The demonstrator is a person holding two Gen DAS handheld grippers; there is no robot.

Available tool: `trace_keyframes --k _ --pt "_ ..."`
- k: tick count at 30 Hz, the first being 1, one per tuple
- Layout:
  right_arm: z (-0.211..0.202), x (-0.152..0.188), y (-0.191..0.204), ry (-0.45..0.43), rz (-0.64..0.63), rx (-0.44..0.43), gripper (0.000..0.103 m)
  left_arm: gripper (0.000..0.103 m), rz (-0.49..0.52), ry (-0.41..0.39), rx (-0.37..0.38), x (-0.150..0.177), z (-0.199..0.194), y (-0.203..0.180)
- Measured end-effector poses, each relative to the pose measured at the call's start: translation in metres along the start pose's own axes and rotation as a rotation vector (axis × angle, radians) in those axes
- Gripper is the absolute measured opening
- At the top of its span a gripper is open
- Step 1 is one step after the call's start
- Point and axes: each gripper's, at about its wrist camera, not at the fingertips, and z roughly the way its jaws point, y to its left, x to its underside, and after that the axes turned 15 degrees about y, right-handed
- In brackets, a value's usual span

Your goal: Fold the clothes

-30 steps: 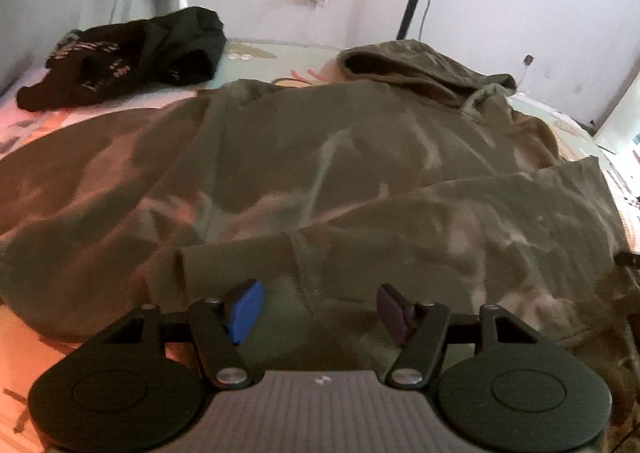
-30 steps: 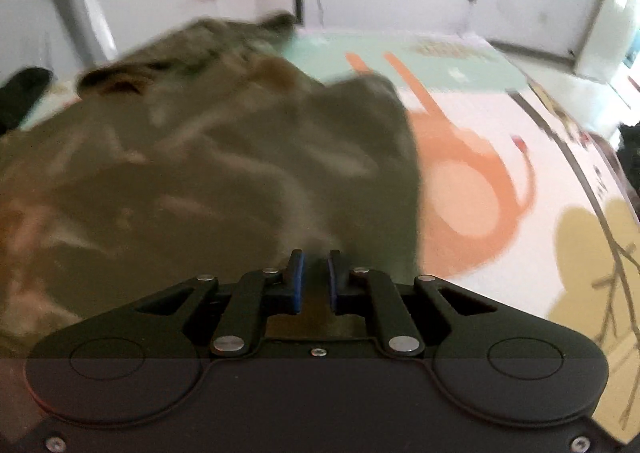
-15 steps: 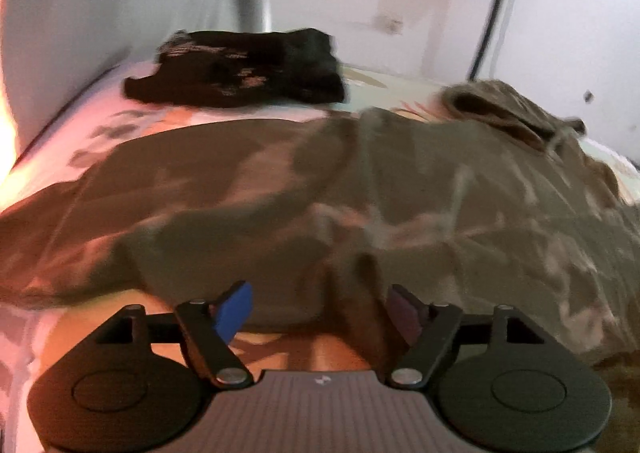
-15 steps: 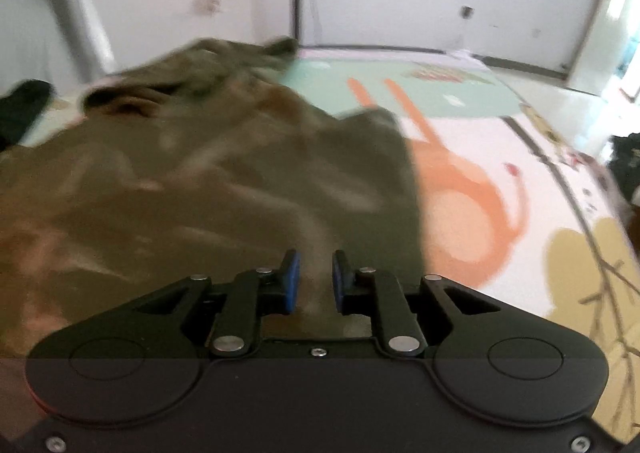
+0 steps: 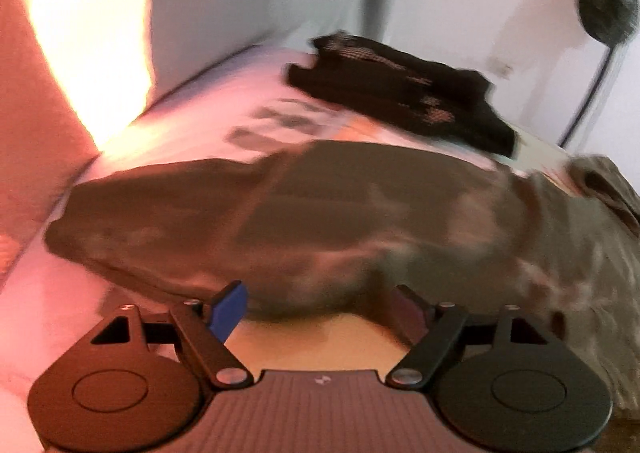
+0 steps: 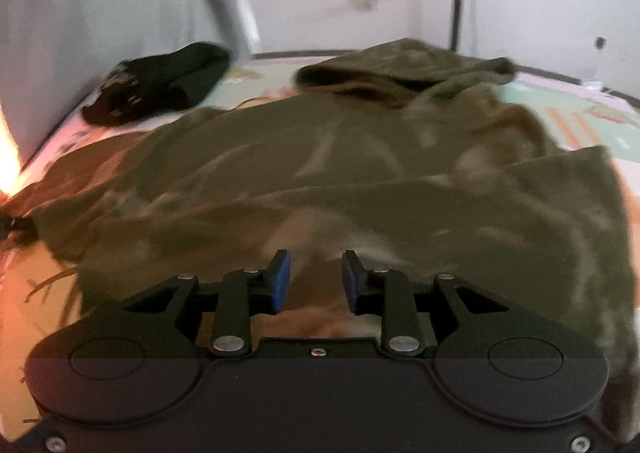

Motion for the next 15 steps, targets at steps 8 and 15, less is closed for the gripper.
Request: trace_keyframes --k 8,15 --pt "0.013 0.007 0.053 0.043 -0.042 -0.104 0.026 0.081 -0.154 0.006 -0.054 -0.016 0.010 0.065" --pt "0.016 -0.007 0.121 0.034 -0.149 -0.250 0.026 0.081 -0.231 0.034 -0.066 -0.022 0.017 0.103"
